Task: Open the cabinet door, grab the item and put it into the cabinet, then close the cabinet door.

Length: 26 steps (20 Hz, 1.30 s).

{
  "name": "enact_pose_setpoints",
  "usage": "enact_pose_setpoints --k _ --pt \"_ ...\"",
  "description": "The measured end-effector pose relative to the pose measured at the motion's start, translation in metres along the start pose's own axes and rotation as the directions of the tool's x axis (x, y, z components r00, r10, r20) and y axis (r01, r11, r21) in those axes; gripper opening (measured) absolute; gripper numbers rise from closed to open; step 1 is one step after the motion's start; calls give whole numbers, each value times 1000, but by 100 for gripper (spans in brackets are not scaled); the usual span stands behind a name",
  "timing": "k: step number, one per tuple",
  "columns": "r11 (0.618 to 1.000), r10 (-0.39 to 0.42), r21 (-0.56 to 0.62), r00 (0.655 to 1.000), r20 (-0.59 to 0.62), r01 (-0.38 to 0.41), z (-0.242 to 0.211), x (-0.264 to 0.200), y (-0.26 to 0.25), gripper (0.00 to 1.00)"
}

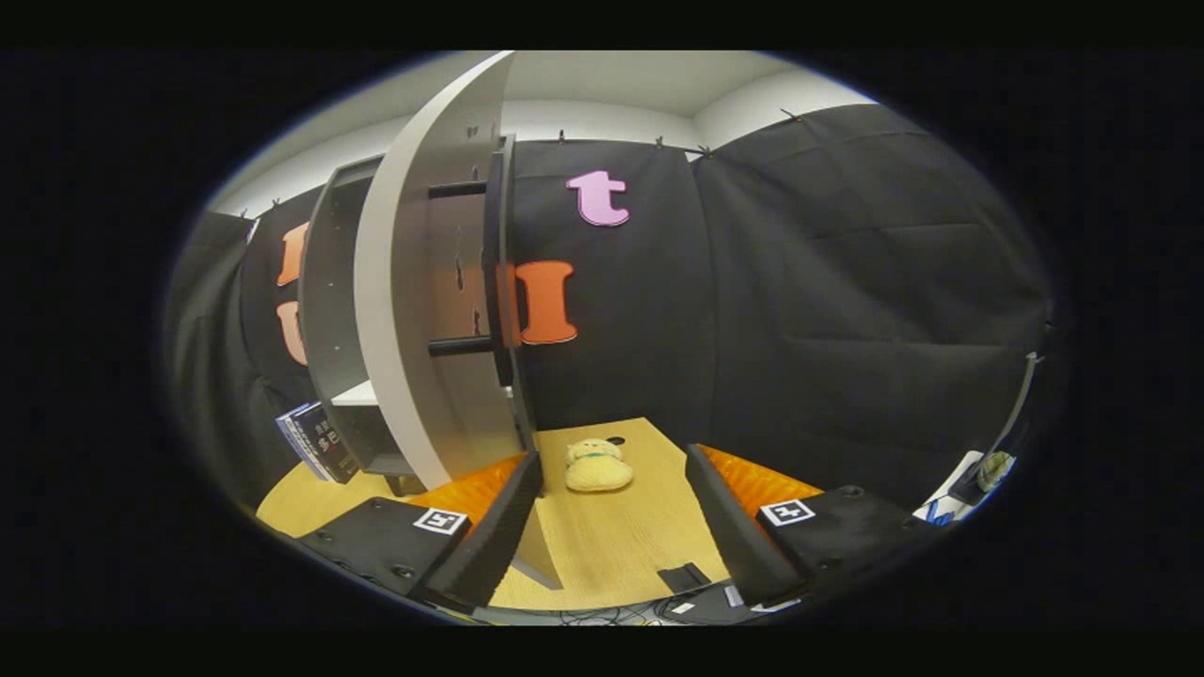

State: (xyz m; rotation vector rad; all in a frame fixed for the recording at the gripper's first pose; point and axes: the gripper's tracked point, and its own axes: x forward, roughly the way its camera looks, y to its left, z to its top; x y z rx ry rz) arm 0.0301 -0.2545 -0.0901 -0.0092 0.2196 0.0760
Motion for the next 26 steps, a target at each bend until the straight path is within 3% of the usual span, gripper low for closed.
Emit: enact_pose_setpoints --k 8,26 --pt "1000 -16 6 1000 -1 16 -1 -8 27 96" --pt "997 53 -54 998 -13 -54 -10 -19 174 96"
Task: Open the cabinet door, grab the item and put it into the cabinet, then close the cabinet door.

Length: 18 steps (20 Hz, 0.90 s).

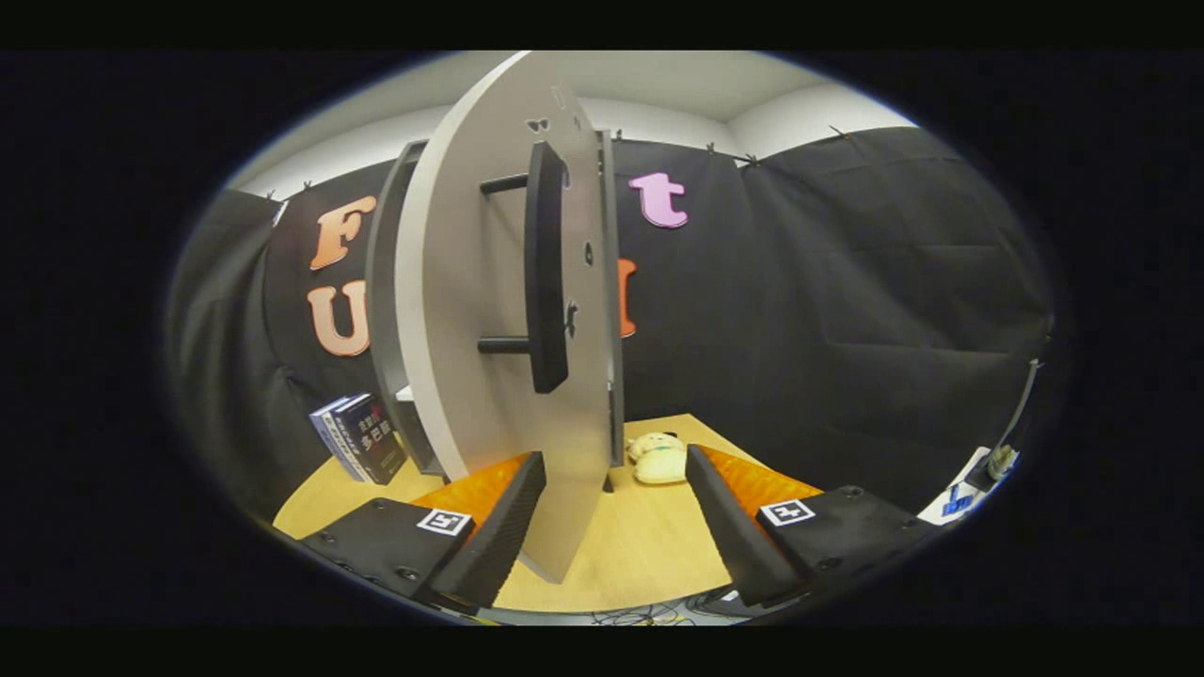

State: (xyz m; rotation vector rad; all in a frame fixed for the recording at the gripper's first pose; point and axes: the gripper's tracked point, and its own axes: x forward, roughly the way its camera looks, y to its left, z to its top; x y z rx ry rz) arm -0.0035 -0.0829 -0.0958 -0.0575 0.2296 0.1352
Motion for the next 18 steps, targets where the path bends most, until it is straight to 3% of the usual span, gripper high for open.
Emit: enact_pose_setpoints --k 7,14,18 --pt "998 67 -14 998 -6 -67 -1 30 82 97" --pt "987 156 -46 988 -15 -156 -6 104 169 97" --pt "987 150 -50 988 -20 -151 -11 145 195 94"
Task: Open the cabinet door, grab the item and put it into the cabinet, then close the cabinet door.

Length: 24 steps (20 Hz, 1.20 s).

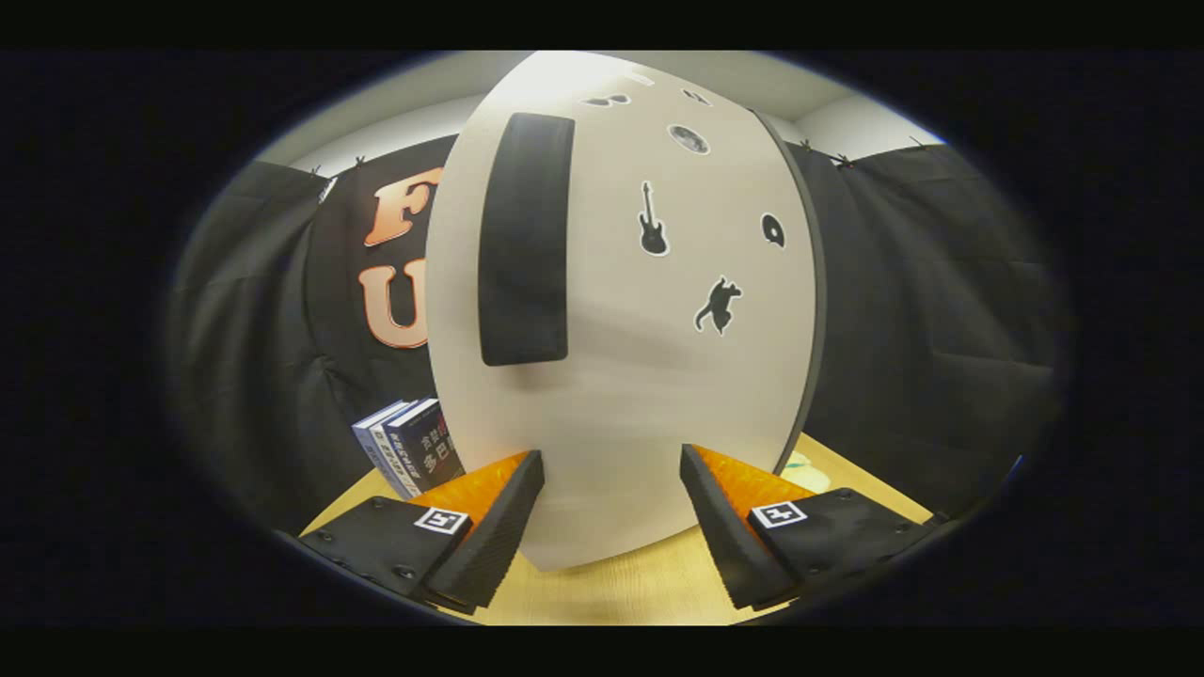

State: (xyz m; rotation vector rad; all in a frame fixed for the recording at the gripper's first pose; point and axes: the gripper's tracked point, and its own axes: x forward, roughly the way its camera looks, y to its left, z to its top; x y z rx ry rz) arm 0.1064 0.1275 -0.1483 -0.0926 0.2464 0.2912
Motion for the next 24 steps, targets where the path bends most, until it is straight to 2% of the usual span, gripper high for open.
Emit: enact_pose_setpoints --k 6,10,14,20,24 --pt "999 -31 44 999 -20 32 -1 36 7 94" --pt "996 -42 80 997 -71 48 -20 40 14 94" --pt "994 -55 94 997 -56 60 -3 14 10 94" --pt "992 -91 83 996 11 90 58 -61 -20 96" --pt "990 -113 86 993 38 109 81 -109 -34 96"
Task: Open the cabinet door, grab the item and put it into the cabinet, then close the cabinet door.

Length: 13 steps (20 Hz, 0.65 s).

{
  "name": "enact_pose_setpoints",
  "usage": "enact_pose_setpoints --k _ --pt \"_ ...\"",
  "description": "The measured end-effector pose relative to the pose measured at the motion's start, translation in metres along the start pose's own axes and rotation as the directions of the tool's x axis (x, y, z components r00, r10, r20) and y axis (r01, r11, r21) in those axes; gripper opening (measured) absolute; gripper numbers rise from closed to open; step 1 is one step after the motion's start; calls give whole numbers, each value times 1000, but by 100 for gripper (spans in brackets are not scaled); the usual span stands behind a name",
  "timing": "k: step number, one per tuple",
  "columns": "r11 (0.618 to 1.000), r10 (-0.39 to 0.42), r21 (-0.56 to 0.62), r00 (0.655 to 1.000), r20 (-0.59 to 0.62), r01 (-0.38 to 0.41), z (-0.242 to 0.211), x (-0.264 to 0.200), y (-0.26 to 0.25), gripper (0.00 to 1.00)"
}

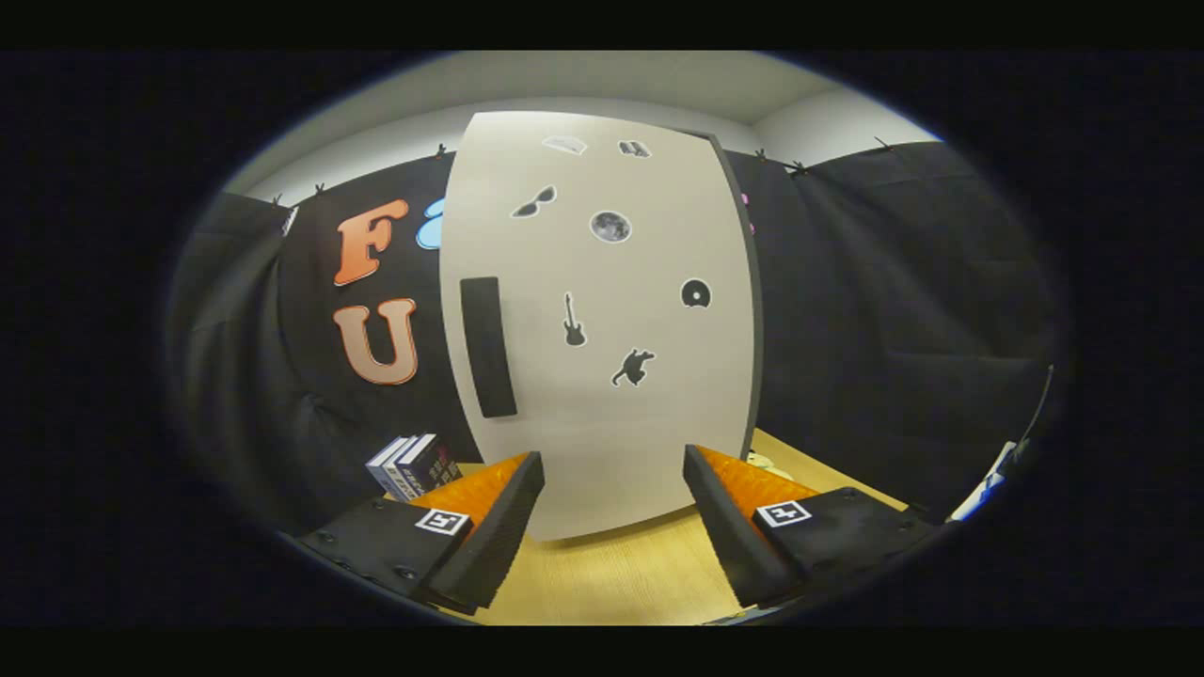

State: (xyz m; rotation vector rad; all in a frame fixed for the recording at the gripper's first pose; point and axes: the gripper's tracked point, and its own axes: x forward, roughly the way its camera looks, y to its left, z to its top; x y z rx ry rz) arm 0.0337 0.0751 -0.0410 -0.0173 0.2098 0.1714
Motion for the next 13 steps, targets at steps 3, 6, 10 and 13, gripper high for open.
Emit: enact_pose_setpoints --k 3,6,10,13 --pt "1000 -29 4 999 34 29 18 -30 -15 95" --pt "999 -49 11 996 74 49 35 -56 -28 95" --pt "996 -86 13 990 107 85 46 -80 -36 95" --pt "996 -90 10 989 118 89 45 -86 -36 95"
